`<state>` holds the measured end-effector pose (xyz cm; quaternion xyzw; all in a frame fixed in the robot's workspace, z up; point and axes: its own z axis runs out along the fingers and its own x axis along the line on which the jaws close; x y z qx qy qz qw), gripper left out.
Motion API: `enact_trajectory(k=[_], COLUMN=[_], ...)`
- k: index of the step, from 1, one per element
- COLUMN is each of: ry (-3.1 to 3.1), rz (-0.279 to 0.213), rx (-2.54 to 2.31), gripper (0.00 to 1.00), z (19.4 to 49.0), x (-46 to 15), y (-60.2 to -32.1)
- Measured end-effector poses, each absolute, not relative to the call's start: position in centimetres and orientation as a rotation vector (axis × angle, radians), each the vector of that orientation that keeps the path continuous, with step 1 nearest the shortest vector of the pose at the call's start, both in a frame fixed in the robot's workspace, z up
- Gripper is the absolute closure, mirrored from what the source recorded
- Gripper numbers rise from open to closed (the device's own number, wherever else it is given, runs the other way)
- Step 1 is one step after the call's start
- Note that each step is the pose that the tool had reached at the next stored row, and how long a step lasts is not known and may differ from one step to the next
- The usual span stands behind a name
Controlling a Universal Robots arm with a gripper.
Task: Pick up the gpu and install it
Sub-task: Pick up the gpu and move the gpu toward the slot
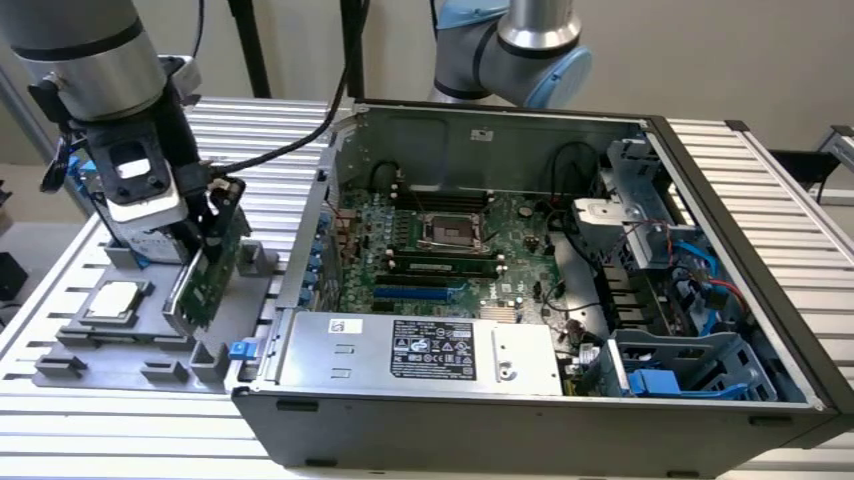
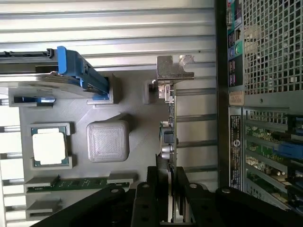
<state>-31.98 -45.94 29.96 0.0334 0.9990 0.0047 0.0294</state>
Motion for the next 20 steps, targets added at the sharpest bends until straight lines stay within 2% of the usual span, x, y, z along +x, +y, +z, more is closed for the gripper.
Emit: enact_trajectory(k=[20], ry=[3.094], rz=[0.014], rx=[0.103], gripper=[0.73], z=[39.1], x=[-29.4], y=[-45.9])
